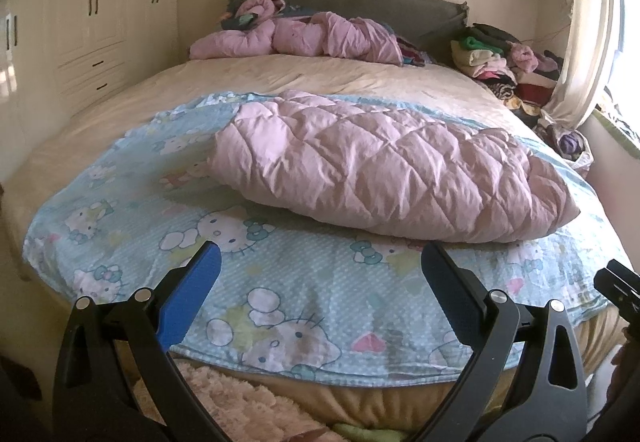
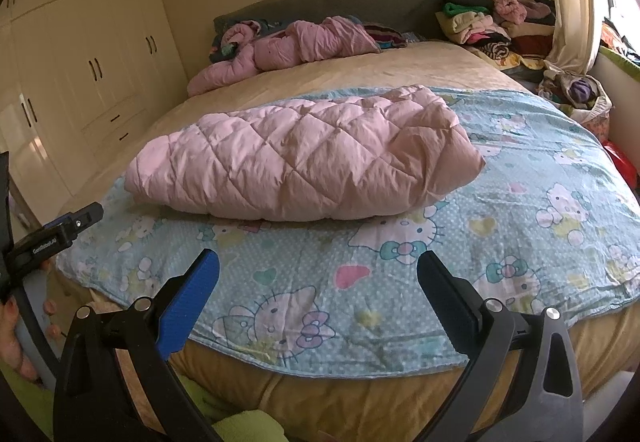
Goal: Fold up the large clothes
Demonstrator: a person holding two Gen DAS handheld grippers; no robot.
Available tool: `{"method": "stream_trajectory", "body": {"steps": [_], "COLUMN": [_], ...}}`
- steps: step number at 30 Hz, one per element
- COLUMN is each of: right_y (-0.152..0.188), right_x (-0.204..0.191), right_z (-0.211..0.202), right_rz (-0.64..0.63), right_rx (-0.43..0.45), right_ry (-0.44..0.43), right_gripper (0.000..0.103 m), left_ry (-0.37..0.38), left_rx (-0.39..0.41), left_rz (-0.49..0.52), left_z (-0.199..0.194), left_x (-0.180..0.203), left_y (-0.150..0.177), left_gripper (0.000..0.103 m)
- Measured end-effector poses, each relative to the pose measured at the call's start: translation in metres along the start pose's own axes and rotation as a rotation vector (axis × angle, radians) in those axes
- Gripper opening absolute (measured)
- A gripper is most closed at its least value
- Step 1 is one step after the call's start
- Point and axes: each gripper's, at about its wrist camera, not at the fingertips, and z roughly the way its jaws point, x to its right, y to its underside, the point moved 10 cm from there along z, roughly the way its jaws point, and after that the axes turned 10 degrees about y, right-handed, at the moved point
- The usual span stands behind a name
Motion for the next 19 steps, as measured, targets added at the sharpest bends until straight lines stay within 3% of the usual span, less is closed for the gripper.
{"method": "stream_trajectory", "body": {"steps": [8,13,16,19], "right_y": [0.02,0.028,0.036,0.068], "right_x": [0.01,0.04,0.095,0.181], "right_z": [0.005,-0.001,-0.01,-0.018], "right_rz": [0.02,0.073,0.176,0.299], "right_rx": [-0.044,-0.024,0.004,-0.051], "right_ry": [0.034,0.11,0.241,0.44], "right_gripper": [0.099,0.099,0.099,0.099], "left_ry": [-0.085,-0.059,-0.073,-0.154], "left_rx": [-0.036,-0.049,-0.065,-0.049], "left_rz": [0.001,-0.059,-0.113,-0.151], "left_z": [0.009,0.015,0.021,0.023], "left_x": [-0.019,-0.041,-0.079,-0.147], "left_y": [0.008,0.014,0.012,-0.002], "left_gripper": [0.094,0.094,0.094,0.094]}}
